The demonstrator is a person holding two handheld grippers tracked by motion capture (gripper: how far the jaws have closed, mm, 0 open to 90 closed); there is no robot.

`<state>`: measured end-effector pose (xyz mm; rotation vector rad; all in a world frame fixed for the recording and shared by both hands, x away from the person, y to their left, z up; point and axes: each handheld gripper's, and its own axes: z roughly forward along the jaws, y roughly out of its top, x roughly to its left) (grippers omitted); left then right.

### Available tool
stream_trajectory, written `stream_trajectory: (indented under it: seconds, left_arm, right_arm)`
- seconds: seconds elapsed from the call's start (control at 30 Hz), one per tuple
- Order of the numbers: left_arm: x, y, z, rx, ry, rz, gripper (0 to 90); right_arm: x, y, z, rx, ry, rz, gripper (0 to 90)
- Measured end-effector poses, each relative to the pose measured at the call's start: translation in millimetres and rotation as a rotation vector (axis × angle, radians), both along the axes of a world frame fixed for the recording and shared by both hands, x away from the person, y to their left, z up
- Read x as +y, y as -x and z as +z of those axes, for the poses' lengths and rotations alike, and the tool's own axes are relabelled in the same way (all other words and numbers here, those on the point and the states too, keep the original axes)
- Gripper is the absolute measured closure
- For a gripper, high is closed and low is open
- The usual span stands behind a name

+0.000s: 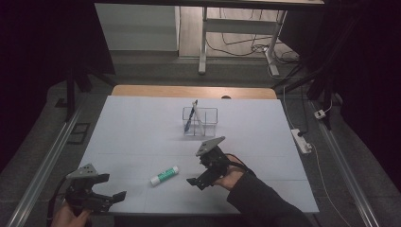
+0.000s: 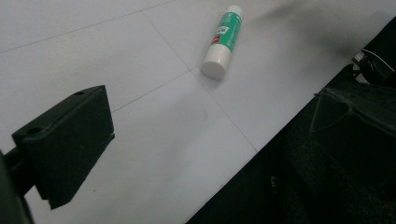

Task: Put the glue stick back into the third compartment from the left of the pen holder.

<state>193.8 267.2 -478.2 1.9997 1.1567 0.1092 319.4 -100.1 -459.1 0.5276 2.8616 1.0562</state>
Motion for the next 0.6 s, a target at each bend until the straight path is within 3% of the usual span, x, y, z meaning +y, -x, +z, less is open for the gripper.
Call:
stream_trajectory:
  seconds: [0.23, 0.4, 0.6]
  left_arm:
    - [0.1, 0.2, 0.1, -0.002, 0.002, -0.001, 0.0]
    - [0.4, 0.1, -0.1, -0.001, 0.004, -0.003, 0.0]
    - [0.6, 0.3, -0.1, -0.002, 0.006, -0.005, 0.0]
  right_arm:
    - [36.6, -4.9, -1.3, -0.014, 0.041, 0.096, 0.0]
    - [61.5, -10.7, -11.4, -0.003, 0.075, 0.152, 0.0]
    - [92.1, -10.9, -20.3, -0.053, 0.116, 0.282, 0.0]
